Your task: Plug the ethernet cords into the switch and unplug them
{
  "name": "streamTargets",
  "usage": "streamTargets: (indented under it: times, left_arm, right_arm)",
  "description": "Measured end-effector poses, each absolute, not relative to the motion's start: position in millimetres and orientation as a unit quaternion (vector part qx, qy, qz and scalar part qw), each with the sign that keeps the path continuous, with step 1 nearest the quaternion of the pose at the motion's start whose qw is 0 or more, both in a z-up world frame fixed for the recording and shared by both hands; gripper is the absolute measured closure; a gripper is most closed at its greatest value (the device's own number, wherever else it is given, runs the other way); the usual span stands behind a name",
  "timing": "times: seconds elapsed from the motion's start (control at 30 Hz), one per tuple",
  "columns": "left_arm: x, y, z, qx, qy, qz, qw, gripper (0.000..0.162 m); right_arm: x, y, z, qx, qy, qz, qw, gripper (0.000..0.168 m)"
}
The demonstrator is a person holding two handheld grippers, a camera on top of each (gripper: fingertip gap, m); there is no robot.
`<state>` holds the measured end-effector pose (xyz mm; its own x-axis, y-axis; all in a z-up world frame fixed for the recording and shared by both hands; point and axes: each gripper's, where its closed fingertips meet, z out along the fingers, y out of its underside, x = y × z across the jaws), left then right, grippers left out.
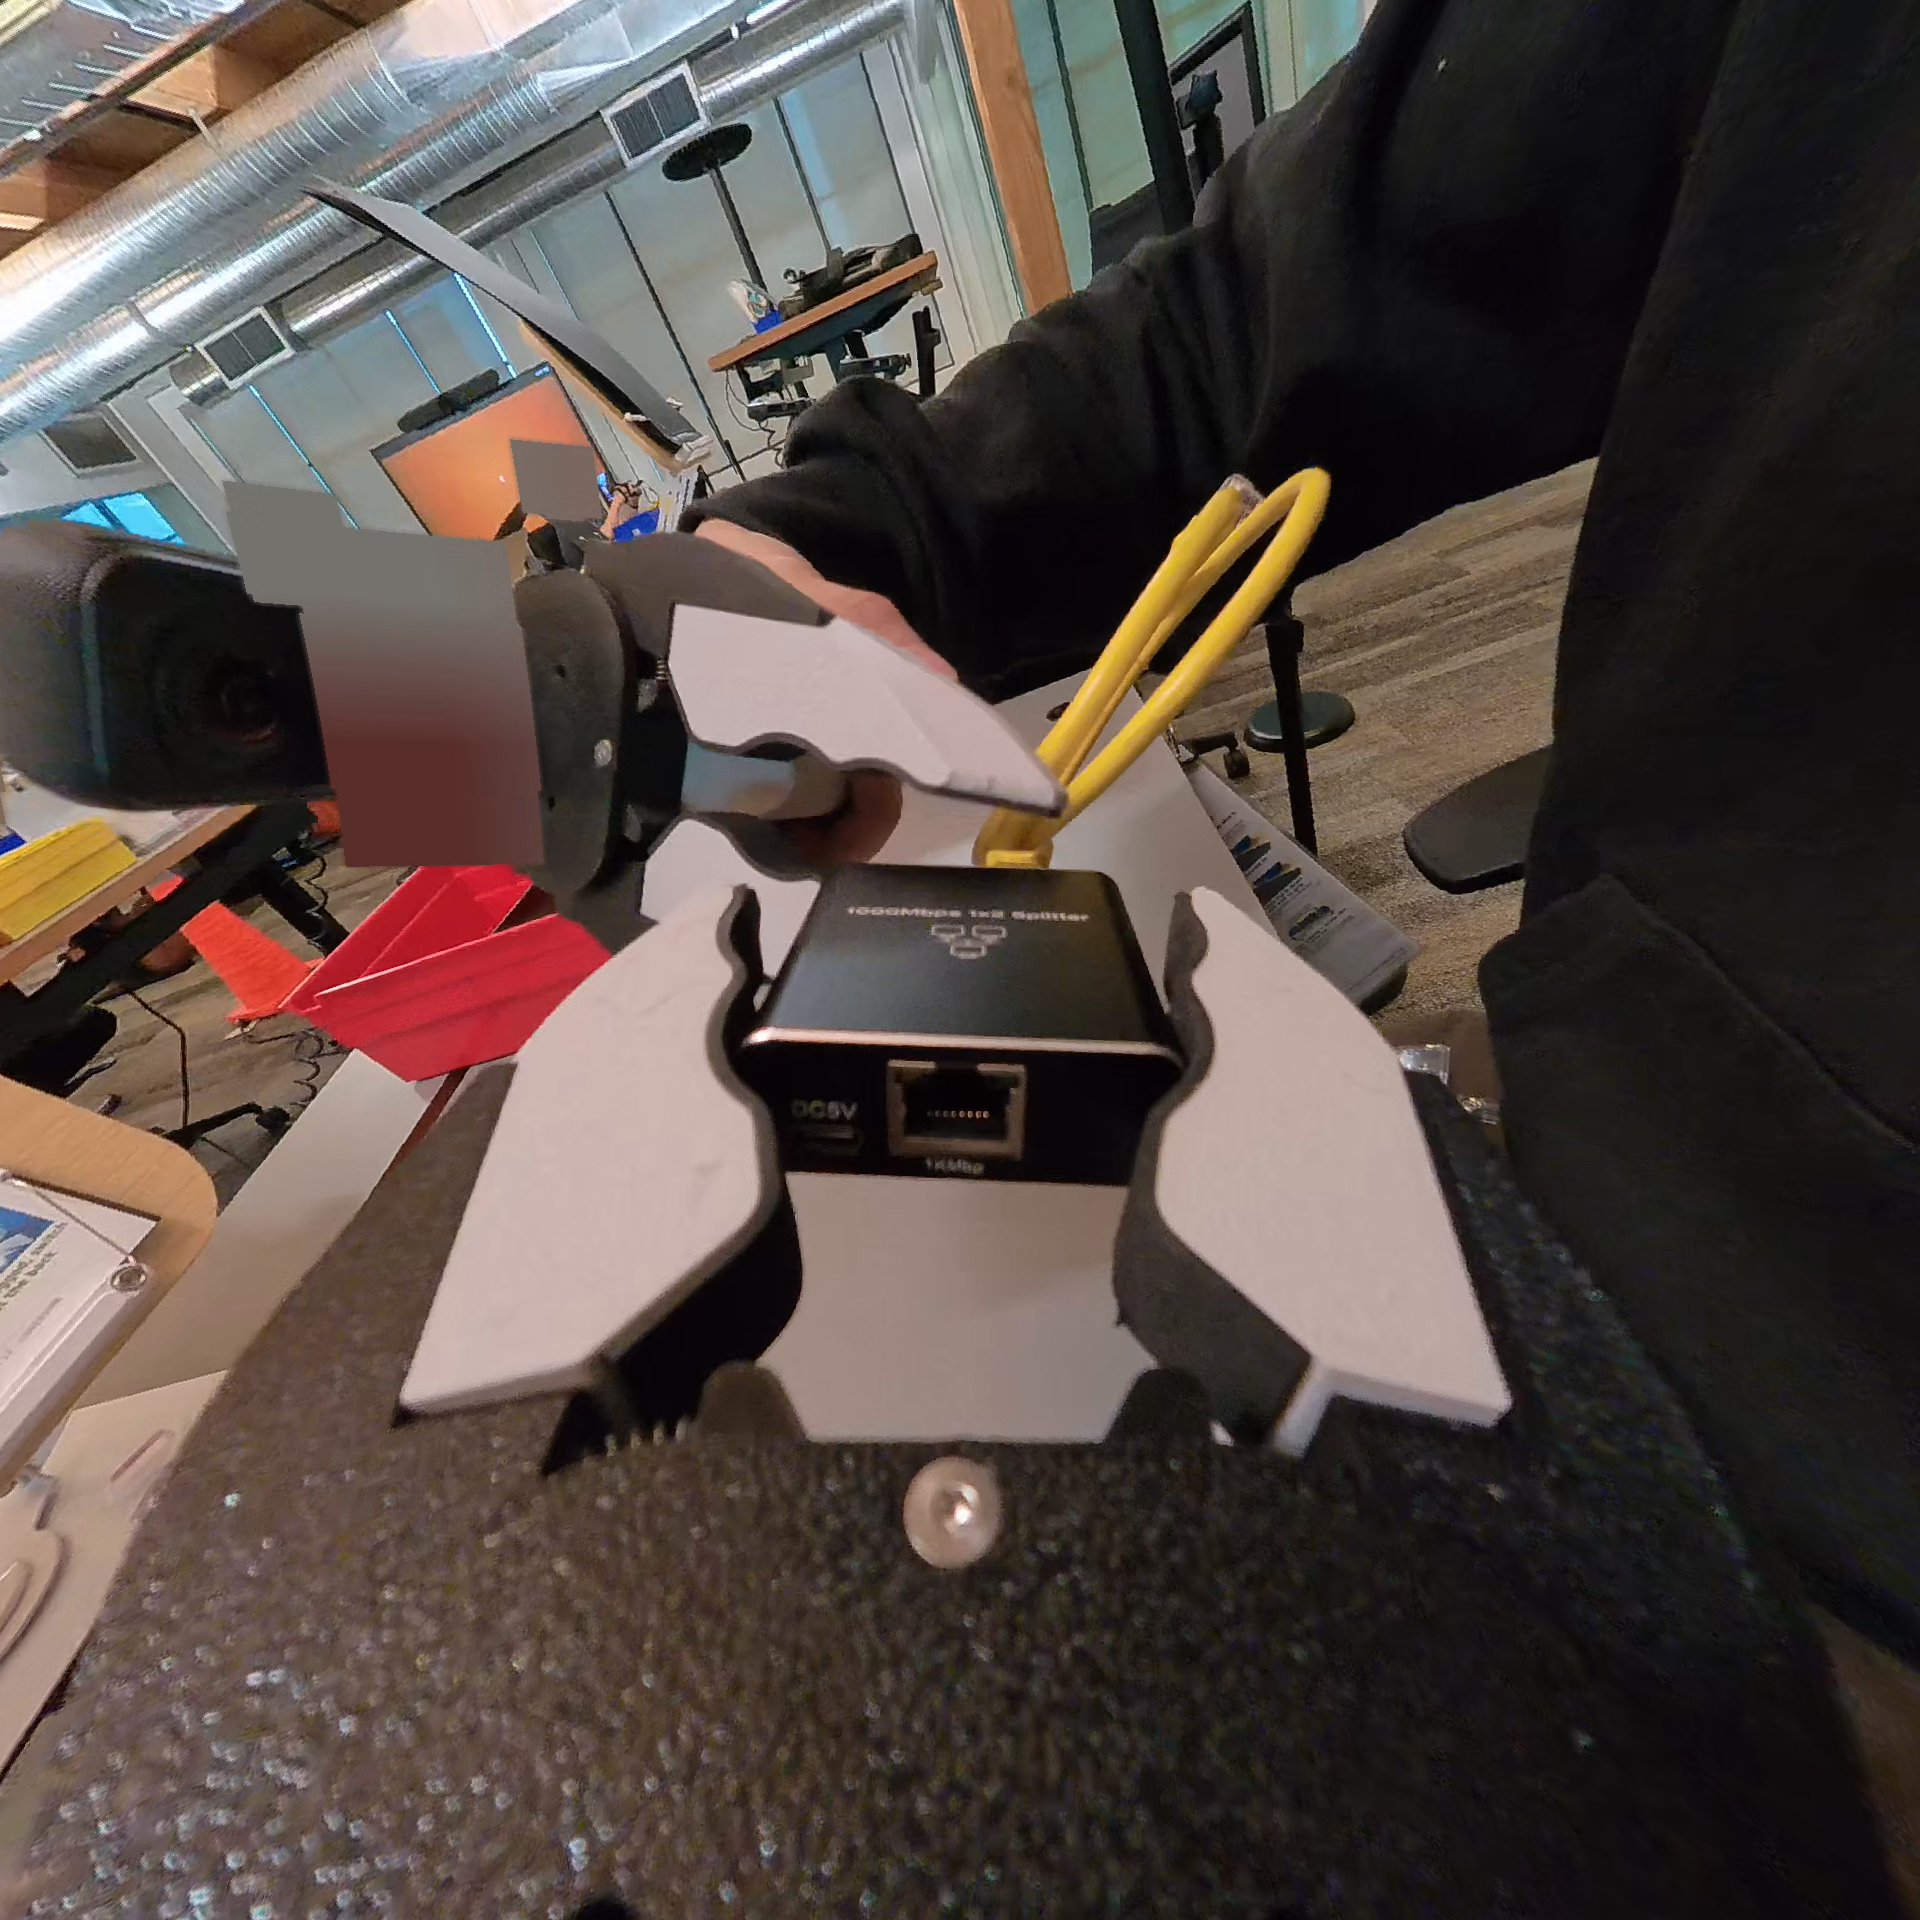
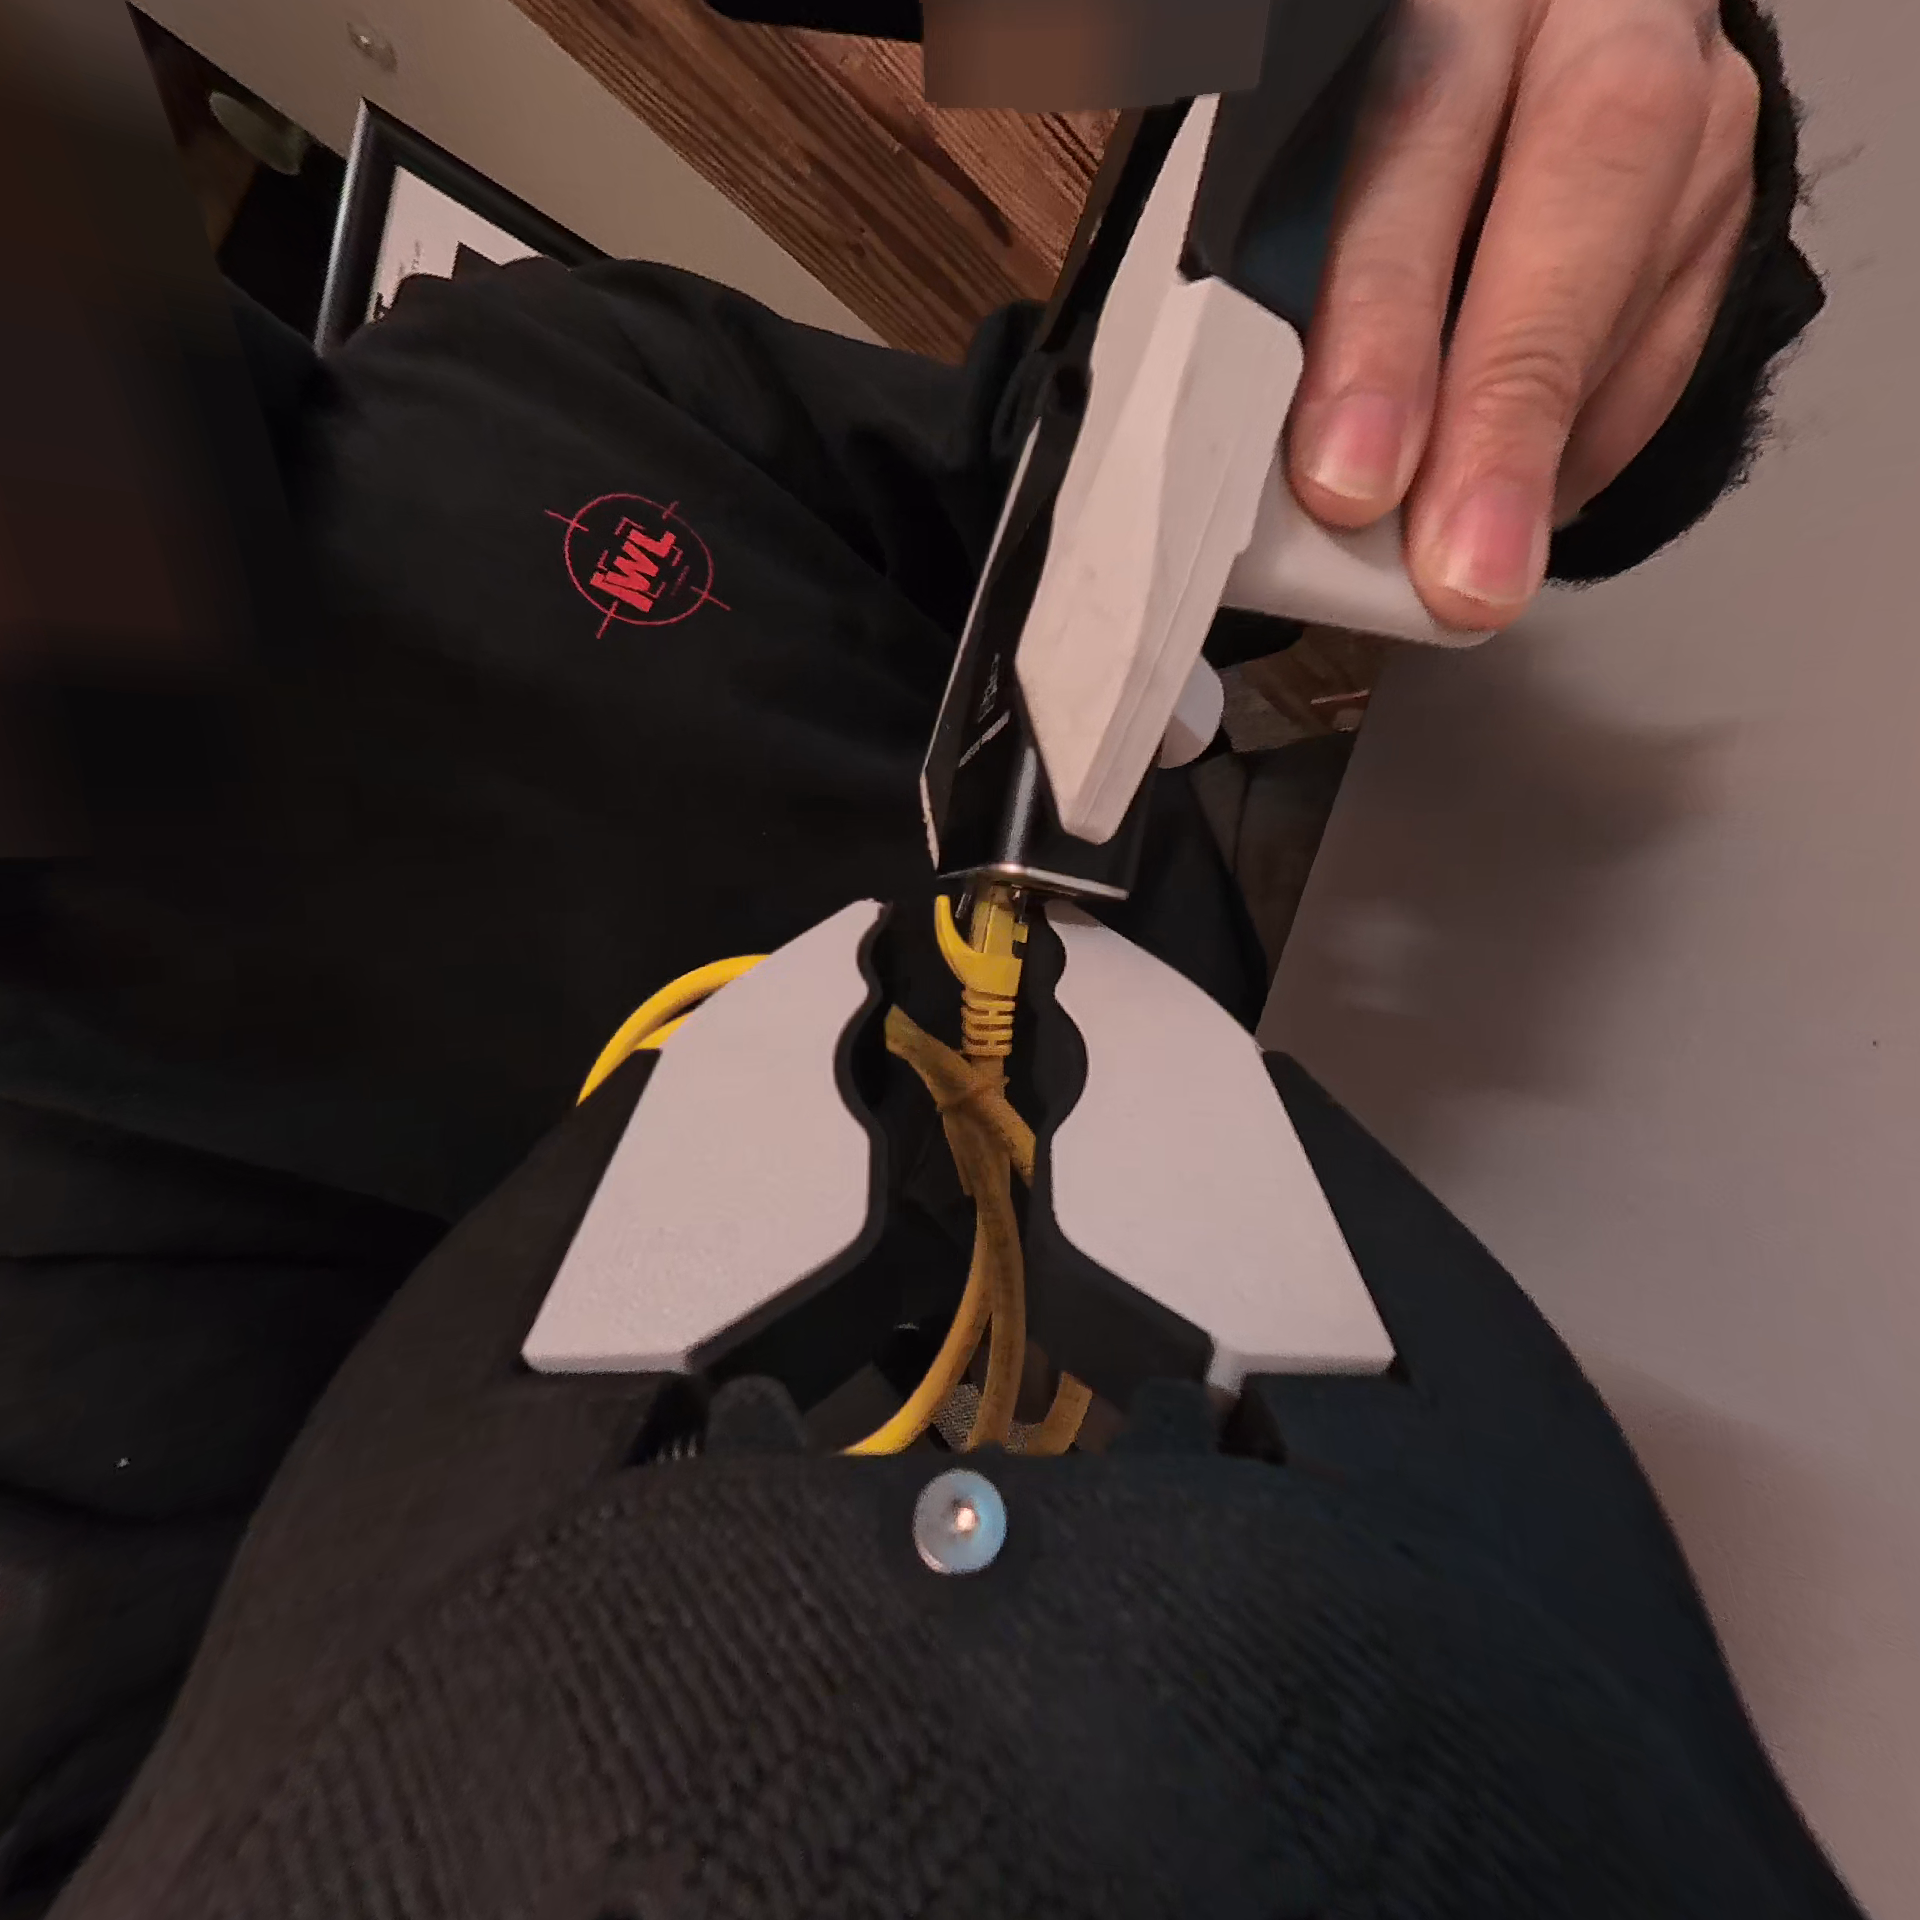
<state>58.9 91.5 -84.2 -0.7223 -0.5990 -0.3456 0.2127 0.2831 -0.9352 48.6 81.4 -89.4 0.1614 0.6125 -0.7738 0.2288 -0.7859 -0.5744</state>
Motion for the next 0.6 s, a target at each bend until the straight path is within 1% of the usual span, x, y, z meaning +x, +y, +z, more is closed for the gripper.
streamTargets:
  times: [0.07, 0.2, 0.33, 0.6]
  left_arm:
    - [58.3, 90.9, -84.0, -0.133, 0.721, -0.586, 0.346, 0.087]
    - [58.5, 93.1, -83.9, -0.135, 0.719, -0.586, 0.348, 0.087]
    - [61.4, 99.7, -97.3, -0.142, 0.743, -0.551, 0.353, 0.088]
    - [61.5, 100.4, -113.4, -0.129, 0.773, -0.505, 0.361, 0.087]
  right_arm:
    - [49.9, 82.6, -91.9, -0.75, -0.283, 0.575, 0.164, 0.152]
    - [49.9, 84.7, -91.8, -0.748, -0.288, 0.572, 0.174, 0.151]
    - [53.2, 91.9, -107.2, -0.789, -0.229, 0.555, 0.135, 0.153]
    - [53.7, 92.3, -124.0, -0.816, -0.212, 0.525, 0.118, 0.153]
